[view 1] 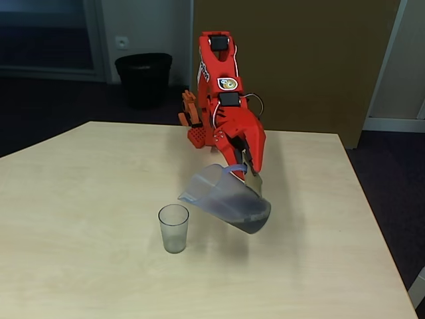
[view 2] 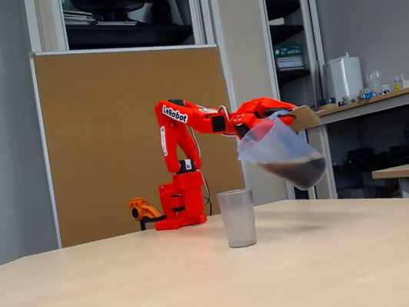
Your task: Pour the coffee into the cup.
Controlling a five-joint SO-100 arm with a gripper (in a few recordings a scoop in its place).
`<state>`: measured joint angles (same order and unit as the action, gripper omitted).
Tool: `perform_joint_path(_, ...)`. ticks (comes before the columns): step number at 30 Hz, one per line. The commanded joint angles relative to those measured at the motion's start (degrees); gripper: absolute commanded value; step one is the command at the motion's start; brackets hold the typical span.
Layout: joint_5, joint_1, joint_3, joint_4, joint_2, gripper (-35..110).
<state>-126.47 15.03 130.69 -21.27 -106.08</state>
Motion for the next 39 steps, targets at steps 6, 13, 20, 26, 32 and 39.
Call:
perform_joint_path(6,-6.15,-0.88,2.72,-7.29,-1.85,0)
perform_joint_path(13,-8.26,-1.49,5.54,-10.55,-2.64,0)
perform_joint_path(20,-10.46,-1.85,6.77,-12.57,-3.16,0)
perform_joint_path(26,-11.87,-1.85,7.21,-13.97,-2.99,0)
perform_joint_path(32,-13.62,-1.67,7.56,-15.56,-2.90,0)
perform_joint_path(39,-16.35,-1.67,7.65,-16.96,-2.46,0)
